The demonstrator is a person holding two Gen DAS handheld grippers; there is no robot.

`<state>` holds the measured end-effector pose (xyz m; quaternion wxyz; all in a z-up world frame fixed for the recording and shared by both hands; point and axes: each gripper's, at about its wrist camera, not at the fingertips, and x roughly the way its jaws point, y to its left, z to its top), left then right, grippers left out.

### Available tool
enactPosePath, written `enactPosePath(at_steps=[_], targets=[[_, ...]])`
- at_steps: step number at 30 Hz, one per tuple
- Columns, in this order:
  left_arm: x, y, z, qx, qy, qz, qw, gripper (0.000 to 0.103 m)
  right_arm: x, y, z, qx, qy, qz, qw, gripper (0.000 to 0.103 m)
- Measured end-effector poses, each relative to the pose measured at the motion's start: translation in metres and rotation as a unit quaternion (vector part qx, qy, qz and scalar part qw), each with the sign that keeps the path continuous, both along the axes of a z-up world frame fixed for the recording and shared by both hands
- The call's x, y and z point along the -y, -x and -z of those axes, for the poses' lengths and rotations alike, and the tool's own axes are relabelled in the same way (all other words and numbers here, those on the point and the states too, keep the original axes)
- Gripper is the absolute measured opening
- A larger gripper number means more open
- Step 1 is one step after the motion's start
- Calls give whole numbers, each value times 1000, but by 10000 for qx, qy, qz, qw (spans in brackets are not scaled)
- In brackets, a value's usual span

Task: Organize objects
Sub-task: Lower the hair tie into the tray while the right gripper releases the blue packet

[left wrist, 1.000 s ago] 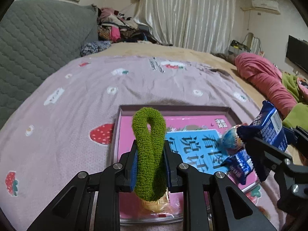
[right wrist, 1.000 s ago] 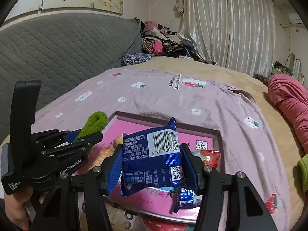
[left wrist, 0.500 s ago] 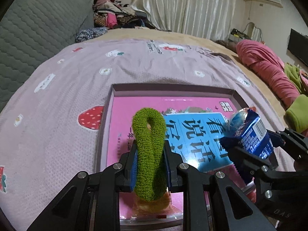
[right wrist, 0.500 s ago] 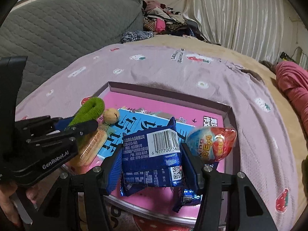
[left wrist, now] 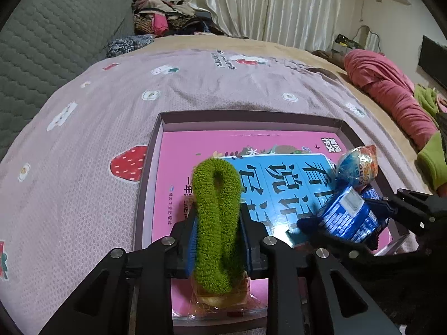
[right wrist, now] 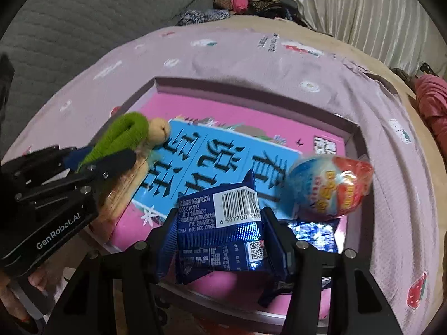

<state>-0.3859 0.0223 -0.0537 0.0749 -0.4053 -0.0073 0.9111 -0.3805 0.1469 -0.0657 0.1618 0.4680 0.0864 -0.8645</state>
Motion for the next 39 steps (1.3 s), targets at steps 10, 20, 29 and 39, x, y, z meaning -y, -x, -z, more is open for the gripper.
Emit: enactPosePath(at_steps=[10, 20, 29, 39], targets=[[1, 1, 2, 48, -43, -62, 10000, 38, -4, -1, 1, 25, -130, 170, 9998, 61], [5, 1, 4, 62, 41, -162, 9998, 54, -8, -4, -6, -84, -88, 254, 9996, 72], [6, -4, -5, -71, 87, -178, 9998, 68, -18, -9, -18, -279, -8, 398, 9988, 82], [5, -19, -29, -305, 113, -160, 9993, 78, -31, -26, -42, -693, 46, 642, 9955, 84]])
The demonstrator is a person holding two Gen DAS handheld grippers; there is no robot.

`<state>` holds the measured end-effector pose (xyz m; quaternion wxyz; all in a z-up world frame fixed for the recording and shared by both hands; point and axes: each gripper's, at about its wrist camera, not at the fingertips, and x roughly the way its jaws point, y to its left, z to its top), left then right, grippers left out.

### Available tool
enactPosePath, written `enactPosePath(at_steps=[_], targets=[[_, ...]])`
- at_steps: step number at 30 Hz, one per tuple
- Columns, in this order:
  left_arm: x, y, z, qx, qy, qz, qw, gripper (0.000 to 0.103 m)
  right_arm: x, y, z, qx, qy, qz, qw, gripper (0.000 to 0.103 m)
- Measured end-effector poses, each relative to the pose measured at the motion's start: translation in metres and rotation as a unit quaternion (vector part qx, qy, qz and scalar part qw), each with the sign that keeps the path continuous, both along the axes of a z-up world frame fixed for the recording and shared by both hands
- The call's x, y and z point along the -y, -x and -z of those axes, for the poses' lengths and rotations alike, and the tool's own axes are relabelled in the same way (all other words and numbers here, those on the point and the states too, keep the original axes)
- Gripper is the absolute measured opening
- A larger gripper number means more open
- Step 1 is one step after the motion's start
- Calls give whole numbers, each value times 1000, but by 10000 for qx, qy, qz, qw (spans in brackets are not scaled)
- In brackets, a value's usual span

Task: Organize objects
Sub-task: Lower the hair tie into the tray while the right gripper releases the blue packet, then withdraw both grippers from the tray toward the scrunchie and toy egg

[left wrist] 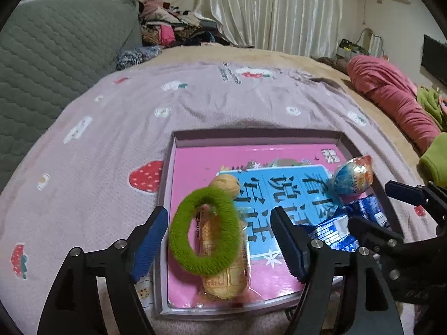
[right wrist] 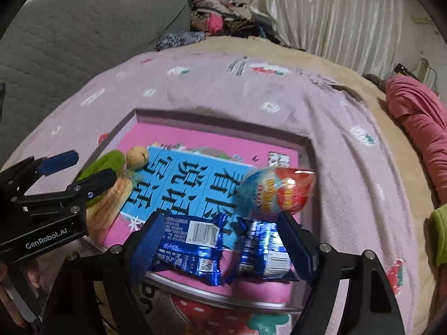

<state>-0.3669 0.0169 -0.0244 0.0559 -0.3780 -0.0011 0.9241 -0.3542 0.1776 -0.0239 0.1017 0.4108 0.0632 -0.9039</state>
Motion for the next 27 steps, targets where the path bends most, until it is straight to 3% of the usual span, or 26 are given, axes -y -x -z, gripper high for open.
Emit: enactPosePath(at_steps=[3, 11, 15, 22, 27], targets=[[1, -6, -9, -80, -37, 40, 10000, 80, -6, -9, -13, -233, 76, 107, 9996, 90], [-1, -31, -42, -497, 139, -14, 9987, 85, -10, -38, -42, -641, 129, 165, 9977, 93], [-3, -58, -58, -612, 197, -24, 9979, 88, -17, -65, -58, -794, 141, 329, 9962, 98], [-9, -107, -89, -669, 74, -36, 9977, 91, -22, -112, -91, -659, 286, 69, 9974, 98], [-11, -150, -119, -729, 141, 43, 9972, 94, -18, -148, -117, -830, 302, 58, 9961, 101]])
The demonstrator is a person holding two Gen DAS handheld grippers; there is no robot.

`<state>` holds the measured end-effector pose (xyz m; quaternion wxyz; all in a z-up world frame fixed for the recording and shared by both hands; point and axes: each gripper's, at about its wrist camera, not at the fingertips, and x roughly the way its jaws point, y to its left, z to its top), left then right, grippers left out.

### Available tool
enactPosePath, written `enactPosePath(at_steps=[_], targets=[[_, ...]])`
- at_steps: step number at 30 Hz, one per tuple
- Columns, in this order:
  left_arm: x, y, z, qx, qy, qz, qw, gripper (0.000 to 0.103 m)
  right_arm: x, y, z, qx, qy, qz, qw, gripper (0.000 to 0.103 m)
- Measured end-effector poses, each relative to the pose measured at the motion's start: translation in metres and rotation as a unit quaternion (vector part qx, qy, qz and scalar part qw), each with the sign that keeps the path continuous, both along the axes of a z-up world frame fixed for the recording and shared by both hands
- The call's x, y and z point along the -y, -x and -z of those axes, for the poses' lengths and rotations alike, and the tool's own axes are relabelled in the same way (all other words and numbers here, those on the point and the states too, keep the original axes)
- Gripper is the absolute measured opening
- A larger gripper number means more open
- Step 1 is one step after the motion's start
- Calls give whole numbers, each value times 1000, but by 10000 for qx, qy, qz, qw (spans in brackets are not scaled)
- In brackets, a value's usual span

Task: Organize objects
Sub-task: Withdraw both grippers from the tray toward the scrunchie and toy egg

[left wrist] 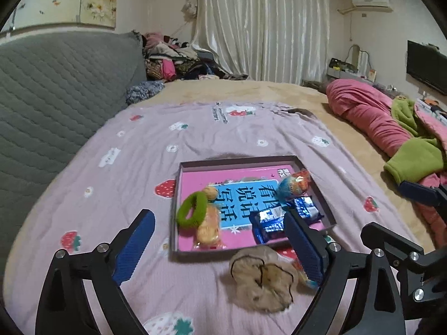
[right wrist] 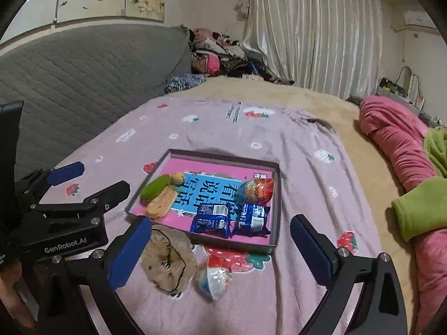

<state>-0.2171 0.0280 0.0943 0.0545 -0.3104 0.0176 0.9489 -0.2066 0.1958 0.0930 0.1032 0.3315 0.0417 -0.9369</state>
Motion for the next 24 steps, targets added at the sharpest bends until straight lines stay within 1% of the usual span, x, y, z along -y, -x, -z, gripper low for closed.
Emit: enactPosePath(at_steps=[2, 4, 7, 10, 14, 18, 24], targets=[[1, -15, -13, -51, -22, -21, 10000, 94, 1, -15, -9, -107, -19, -26, 9999, 101], [1, -26, -22, -57, -29, -16, 10000, 94, 3, -28, -17, -122, -34, -47, 9999, 102], [3, -50, -37, -181, -17, -79, 9998, 94, 3, -47, -28, -190, -71, -55, 9998, 102], [5, -72, -48, -162, -32, -107, 9998, 94, 3, -66, -38, -247, -113, -72, 9996, 102], [2, -95, -54, -140, -7, -50, 9999, 94, 2, -90, -45, -291, -243, -86, 9992, 102], [-1, -120, -56, -134, 96, -43, 9999, 94, -1, -113, -51, -375, -280, -62, 9989, 102], [-4, -143, -54, -73, 90, -16, 9999, 94, -3, -136, -54, -427, -299, -45, 9986, 102]])
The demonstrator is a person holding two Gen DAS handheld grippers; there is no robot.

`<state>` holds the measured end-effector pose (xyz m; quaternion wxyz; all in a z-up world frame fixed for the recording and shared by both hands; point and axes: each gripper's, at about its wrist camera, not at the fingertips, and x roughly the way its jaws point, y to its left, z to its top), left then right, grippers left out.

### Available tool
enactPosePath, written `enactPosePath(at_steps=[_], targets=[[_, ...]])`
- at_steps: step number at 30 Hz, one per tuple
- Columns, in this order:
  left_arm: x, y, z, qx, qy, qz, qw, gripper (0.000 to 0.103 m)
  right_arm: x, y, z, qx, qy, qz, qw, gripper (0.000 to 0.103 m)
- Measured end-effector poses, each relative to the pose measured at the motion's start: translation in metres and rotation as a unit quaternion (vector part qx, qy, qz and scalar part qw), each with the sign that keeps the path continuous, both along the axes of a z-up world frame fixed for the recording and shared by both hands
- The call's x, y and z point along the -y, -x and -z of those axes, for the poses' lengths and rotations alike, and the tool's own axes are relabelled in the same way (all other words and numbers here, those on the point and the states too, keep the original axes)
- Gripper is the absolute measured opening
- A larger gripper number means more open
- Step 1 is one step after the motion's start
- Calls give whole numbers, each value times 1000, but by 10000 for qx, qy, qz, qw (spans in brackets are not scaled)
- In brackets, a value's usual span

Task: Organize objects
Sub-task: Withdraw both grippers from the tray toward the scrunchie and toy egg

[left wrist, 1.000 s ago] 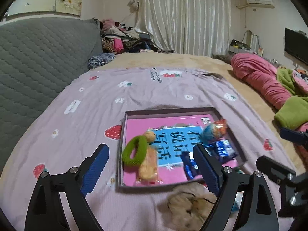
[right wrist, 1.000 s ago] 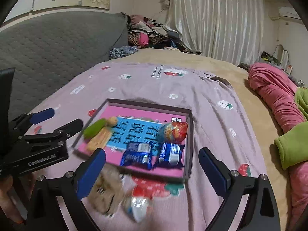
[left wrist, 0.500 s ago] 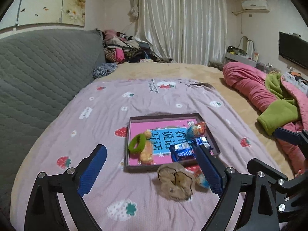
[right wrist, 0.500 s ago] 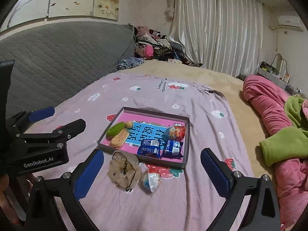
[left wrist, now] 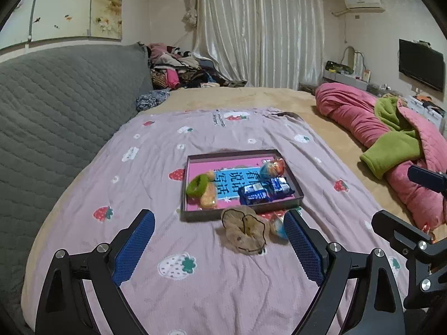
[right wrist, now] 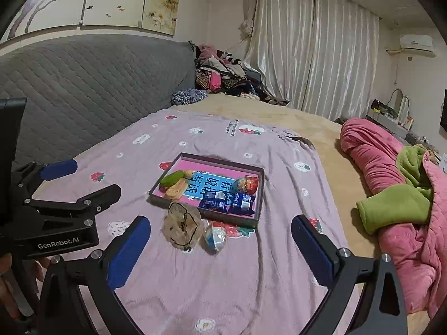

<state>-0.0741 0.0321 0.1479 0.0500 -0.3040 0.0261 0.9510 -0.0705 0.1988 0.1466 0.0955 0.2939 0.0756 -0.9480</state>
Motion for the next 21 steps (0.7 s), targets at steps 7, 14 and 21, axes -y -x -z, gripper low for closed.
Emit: enactPosePath(at_steps=[7, 14, 21], targets=[[-2, -8, 17, 178, -59, 48, 9998, 94, -4, -9, 18, 151, -70, 11, 9999, 102], [-7, 0, 41, 429, -16, 113, 9990, 94, -8, -6, 43, 365, -75, 45, 9993, 102], [-12, 14, 65, 623, 2, 156, 9979, 94, -7, 5, 66, 537, -181, 25, 9984, 102]])
